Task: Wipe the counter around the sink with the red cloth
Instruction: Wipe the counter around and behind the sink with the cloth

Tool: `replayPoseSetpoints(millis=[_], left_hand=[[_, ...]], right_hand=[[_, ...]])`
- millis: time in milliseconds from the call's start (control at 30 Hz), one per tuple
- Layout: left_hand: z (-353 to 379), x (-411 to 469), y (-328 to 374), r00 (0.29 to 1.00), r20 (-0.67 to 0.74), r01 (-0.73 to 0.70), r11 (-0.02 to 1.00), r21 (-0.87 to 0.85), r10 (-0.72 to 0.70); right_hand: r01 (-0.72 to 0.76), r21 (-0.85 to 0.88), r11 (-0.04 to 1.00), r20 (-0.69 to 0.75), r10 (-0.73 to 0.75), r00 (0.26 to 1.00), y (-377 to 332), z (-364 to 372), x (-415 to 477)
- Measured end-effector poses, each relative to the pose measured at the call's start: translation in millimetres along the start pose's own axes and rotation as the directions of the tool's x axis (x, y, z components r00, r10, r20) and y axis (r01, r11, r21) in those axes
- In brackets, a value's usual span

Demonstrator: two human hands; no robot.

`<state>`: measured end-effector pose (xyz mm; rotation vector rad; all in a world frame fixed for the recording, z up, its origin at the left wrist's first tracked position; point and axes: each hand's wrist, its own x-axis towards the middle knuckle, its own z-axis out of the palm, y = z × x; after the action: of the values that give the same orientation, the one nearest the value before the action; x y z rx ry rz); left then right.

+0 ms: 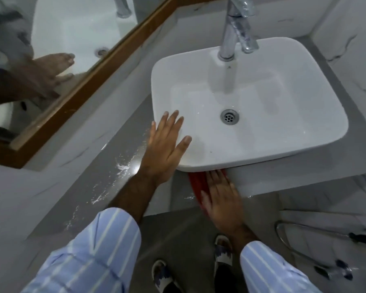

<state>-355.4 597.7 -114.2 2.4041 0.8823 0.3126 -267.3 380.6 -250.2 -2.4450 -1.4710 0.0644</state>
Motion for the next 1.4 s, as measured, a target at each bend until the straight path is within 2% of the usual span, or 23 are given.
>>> replayPoseSetpoints(millis=[67, 167, 233, 333, 500, 633, 700, 767, 833, 900, 967, 1000, 1067, 1100, 1167, 1200, 1233, 1267, 1300, 1367, 1400], left_hand=[[-13, -21, -15, 0.995, -0.075, 0.051, 0.992, -0.117, -0.060], [-37, -74, -50, 0.951, -0.230, 0.170, 0.970, -0.171, -0.207], [-53, -109, -75, 0.914, -0.283, 0.245, 0.952, -0.184, -0.289], [-69, -138, -95, 0.889, -0.313, 0.288, 0.940, -0.182, -0.333], [-79, -152, -95, 0.910, -0.293, 0.290, 0.955, -0.063, -0.295], [-89, -164, -97, 0.893, -0.362, 0.290, 0.957, 0.009, -0.268], [-97, -169, -102, 0.877, -0.432, 0.267, 0.961, 0.076, -0.210], [-111, -178, -111, 0.825, -0.546, 0.273, 0.948, 0.164, -0.143], [-134, -187, -125, 0.737, -0.671, 0.329, 0.912, 0.245, -0.085], [-161, -193, -142, 0.656, -0.754, 0.416, 0.848, 0.330, -0.028], [-184, -192, -155, 0.619, -0.786, 0.519, 0.753, 0.404, -0.004], [-191, -190, -160, 0.617, -0.787, 0.561, 0.702, 0.439, 0.000], [-198, -184, -164, 0.628, -0.778, 0.607, 0.611, 0.509, 0.024], [-198, -182, -165, 0.633, -0.773, 0.616, 0.580, 0.534, 0.039], [-199, -181, -167, 0.637, -0.768, 0.620, 0.546, 0.564, 0.071], [-199, -182, -169, 0.639, -0.764, 0.619, 0.534, 0.576, 0.085], [-201, -184, -171, 0.643, -0.760, 0.616, 0.524, 0.588, 0.098], [-201, -186, -174, 0.647, -0.754, 0.612, 0.514, 0.601, 0.112], [-202, -187, -176, 0.651, -0.748, 0.607, 0.506, 0.613, 0.125], [-203, -187, -179, 0.658, -0.740, 0.599, 0.499, 0.626, 0.139], [-203, -187, -180, 0.660, -0.737, 0.594, 0.503, 0.628, 0.142]], right_hand=[[-0.116, 0.005, 0.993, -0.008, 0.116, 0.993, 7, -6, 0], [-0.284, -0.020, 0.959, -0.078, 0.282, 0.956, -18, -3, 6], [-0.274, -0.027, 0.961, -0.057, 0.272, 0.961, -47, 4, 9], [-0.150, -0.021, 0.988, 0.066, 0.151, 0.986, -83, 9, 11], [0.134, -0.062, 0.989, 0.215, -0.118, 0.970, -136, 21, 41], [0.208, -0.063, 0.976, 0.256, -0.186, 0.949, -147, 23, 63], [0.227, -0.041, 0.973, 0.266, -0.209, 0.941, -150, 24, 77], [0.197, -0.017, 0.980, 0.264, -0.186, 0.947, -158, 25, 99], [0.092, -0.030, 0.995, 0.219, -0.083, 0.972, -172, 30, 126], [-0.060, -0.039, 0.997, 0.189, 0.066, 0.980, -187, 33, 149], [-0.132, -0.029, 0.991, 0.186, 0.135, 0.973, -203, 37, 163], [-0.108, -0.036, 0.993, 0.192, 0.113, 0.975, -212, 40, 164], [0.078, -0.027, 0.997, 0.229, -0.069, 0.971, -234, 45, 154], [0.219, -0.001, 0.976, 0.265, -0.211, 0.941, -241, 47, 144], [0.502, 0.027, 0.865, 0.331, -0.482, 0.812, -241, 49, 119], [0.575, 0.040, 0.818, 0.350, -0.550, 0.758, -233, 47, 112], [0.587, 0.057, 0.808, 0.364, -0.564, 0.741, -222, 44, 110], [0.555, 0.059, 0.830, 0.363, -0.536, 0.762, -209, 41, 111], [0.482, 0.032, 0.876, 0.349, -0.461, 0.815, -198, 37, 115], [0.210, -0.034, 0.977, 0.267, -0.194, 0.944, -186, 34, 127], [0.060, -0.056, 0.997, 0.226, -0.045, 0.973, -188, 34, 137]])
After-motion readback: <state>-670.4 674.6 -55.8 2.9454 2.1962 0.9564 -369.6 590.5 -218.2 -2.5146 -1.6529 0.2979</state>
